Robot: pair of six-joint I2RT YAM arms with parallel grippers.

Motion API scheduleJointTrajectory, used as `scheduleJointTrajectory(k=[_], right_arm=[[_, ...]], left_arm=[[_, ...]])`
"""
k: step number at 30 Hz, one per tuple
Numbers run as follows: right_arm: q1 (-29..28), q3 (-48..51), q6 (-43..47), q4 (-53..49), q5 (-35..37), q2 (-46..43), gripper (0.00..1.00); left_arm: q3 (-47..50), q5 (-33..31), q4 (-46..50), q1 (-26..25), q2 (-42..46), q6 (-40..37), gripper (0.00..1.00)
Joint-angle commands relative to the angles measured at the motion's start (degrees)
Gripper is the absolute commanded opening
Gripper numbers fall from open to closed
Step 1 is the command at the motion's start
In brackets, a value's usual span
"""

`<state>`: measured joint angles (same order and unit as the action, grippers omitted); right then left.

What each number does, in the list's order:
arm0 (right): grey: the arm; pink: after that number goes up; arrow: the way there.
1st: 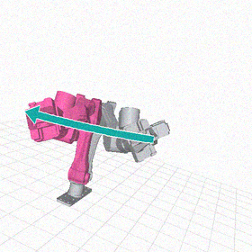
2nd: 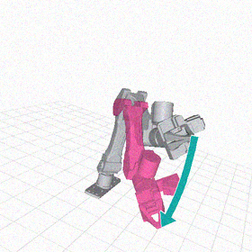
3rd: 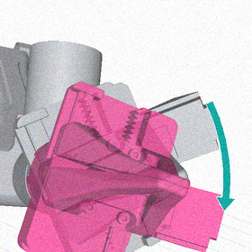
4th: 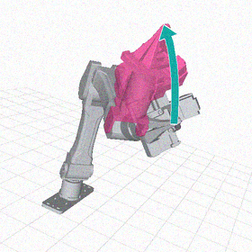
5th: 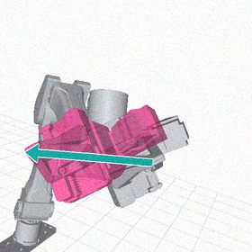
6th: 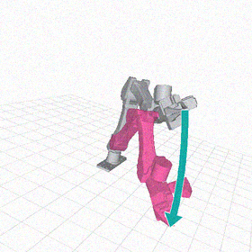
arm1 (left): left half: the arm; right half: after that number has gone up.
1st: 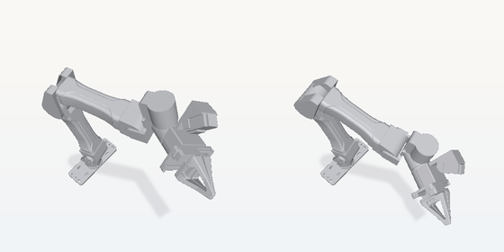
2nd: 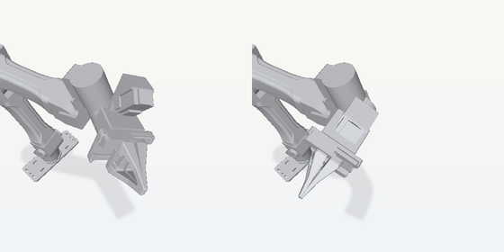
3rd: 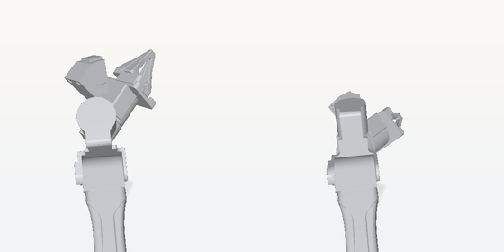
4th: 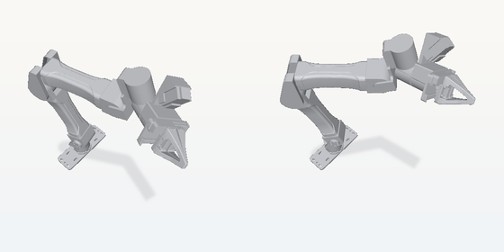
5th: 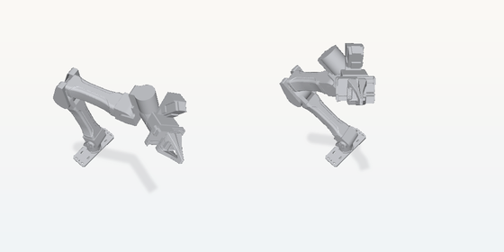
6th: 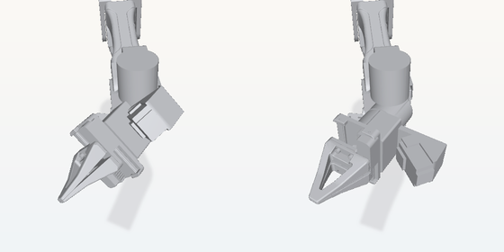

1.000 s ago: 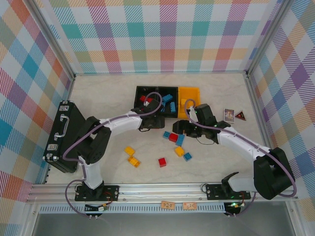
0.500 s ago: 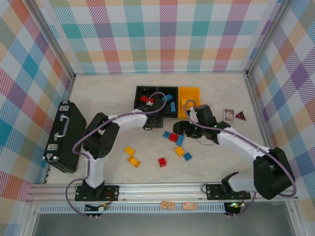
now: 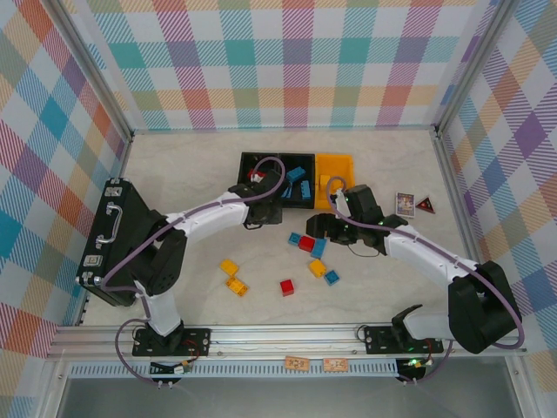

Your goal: Sort the legos into containers by color

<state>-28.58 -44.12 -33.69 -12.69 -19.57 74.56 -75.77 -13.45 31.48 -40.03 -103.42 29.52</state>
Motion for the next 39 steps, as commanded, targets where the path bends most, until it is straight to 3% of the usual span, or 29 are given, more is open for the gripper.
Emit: scheduleJointTrajectory(k=[1, 13, 39], right_arm=[[-0.72, -2.62, -0.21, -0.09, -1.34, 0.31, 0.68], [-2.05, -3.58, -0.24, -0.13, -0.72, 1.55, 0.68], [-2.38, -2.11, -0.89, 0.2, 0.06, 1.07, 0.68]], left_arm=[[-2.22, -2.06, 5.33, 1.28, 1.55, -1.67, 0.33], [-16.08, -1.48, 11.15, 7.57, -5.07, -7.69, 0.33], [-32.95, -7.37, 17.44, 9.8, -22.67, -9.82, 0.37]])
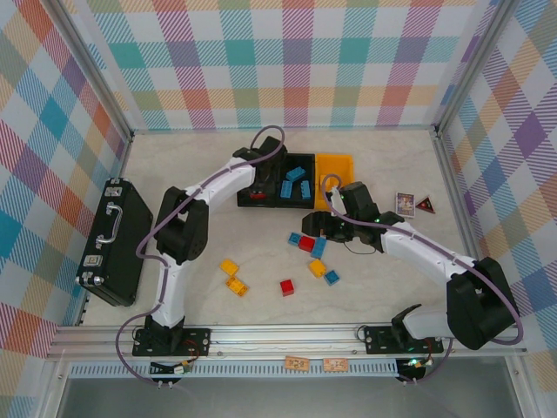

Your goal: Sort the legos into containers by color

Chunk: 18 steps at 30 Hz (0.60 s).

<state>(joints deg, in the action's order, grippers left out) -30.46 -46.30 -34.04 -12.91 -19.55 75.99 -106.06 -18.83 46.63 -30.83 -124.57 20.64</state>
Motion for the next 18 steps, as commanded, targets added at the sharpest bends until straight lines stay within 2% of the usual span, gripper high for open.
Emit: scheduleJointTrajectory(k=[1, 5, 10, 18], right_arm=[[-0.48, 0.09, -0.64, 0.46, 0.08, -0.46, 0.68], [-0.48, 0.19, -0.74, 0.49, 0.02, -0.49, 0.68], [-0.48, 0.3, -0.7, 0.3, 0.13, -0.58, 0.68], [-0.59, 0.24, -0.72, 0.78, -0.21, -0.11, 0.68]], left_arm=[[-3.11, -2.13, 2.33, 0.6, -1.98, -0.95, 0.37], [-4.81, -3.03, 2.8, 0.68, -3.06, -1.05, 0.4], [-6.52, -2.99, 3.47, 0.78, -3.36, -0.95, 0.55], [-4.58, -0.58, 2.16, 0.64, 1.88, -0.35, 0.61]])
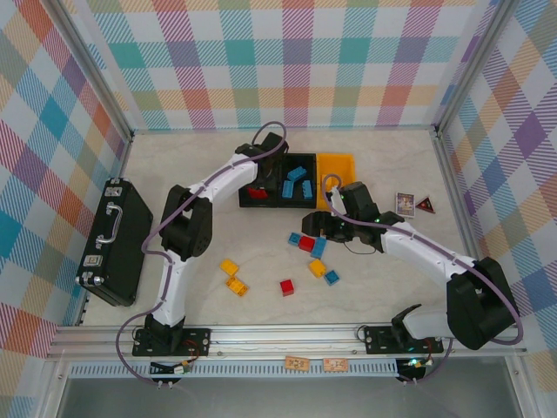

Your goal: Sort the legos into containers by color

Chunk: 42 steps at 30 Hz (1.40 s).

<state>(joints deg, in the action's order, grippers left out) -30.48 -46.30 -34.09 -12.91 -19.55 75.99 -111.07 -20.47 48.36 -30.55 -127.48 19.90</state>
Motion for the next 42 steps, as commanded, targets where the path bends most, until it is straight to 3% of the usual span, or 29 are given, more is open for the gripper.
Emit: scheduleJointTrajectory(k=[1, 15, 21, 35, 42], right_arm=[[-0.55, 0.19, -0.72, 0.82, -0.22, -0.05, 0.68], [-0.57, -1.55, 1.34, -2.32, 0.79, -0.37, 0.68], [-0.76, -1.6, 1.64, -6.33, 3.15, -0.59, 0.68], [-8.37, -2.5, 7.11, -17.13, 13.03, 2.08, 0.68], [-12.31, -2.39, 10.51, -20.39, 18.44, 4.89, 0.67]], left_arm=[[1.32, 1.58, -0.22, 0.29, 5.93, 0.39, 0.61], [18.0, 8.06, -4.36, -0.83, 20.86, 2.22, 0.61], [29.12, 14.14, -8.75, -0.9, 29.03, 3.2, 0.62], [50.11, 26.09, -16.15, -2.38, 43.95, 7.49, 0.62], [58.46, 28.66, -19.3, -2.9, 47.95, 10.37, 0.62]])
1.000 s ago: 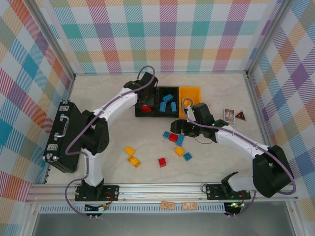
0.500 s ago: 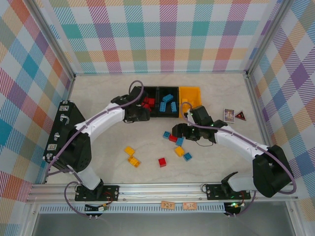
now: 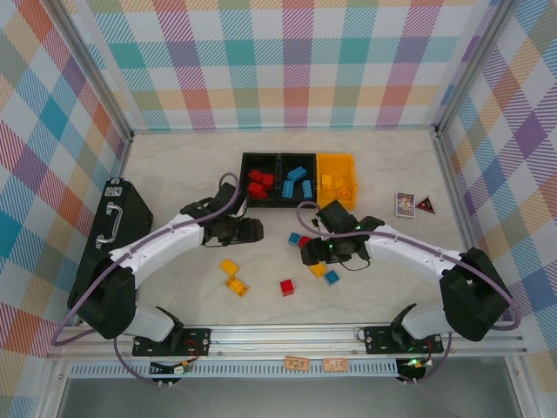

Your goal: Sort the legos into containers by color

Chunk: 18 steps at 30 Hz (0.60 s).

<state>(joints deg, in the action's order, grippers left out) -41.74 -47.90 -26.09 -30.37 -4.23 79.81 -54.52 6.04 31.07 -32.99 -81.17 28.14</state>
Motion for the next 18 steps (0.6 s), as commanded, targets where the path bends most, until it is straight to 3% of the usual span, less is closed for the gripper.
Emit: scheduleJointTrajectory(k=[1, 11, 18], right_arm=[[-1.32, -0.71, 2.77, -2.86, 3.33, 1.51, 0.67], [-5.43, -2.53, 4.2, -4.35, 8.02, 7.6, 0.58], [-6.92, -4.02, 4.86, -4.54, 9.79, 8.96, 0.36]], left_arm=[[2.39, 2.06, -2.13, -0.56, 1.62, 2.33, 0.62], [3.23, 1.99, -3.51, -1.78, 0.44, 3.57, 0.62], [4.68, 4.67, -6.67, -2.22, 0.22, 4.81, 0.61]])
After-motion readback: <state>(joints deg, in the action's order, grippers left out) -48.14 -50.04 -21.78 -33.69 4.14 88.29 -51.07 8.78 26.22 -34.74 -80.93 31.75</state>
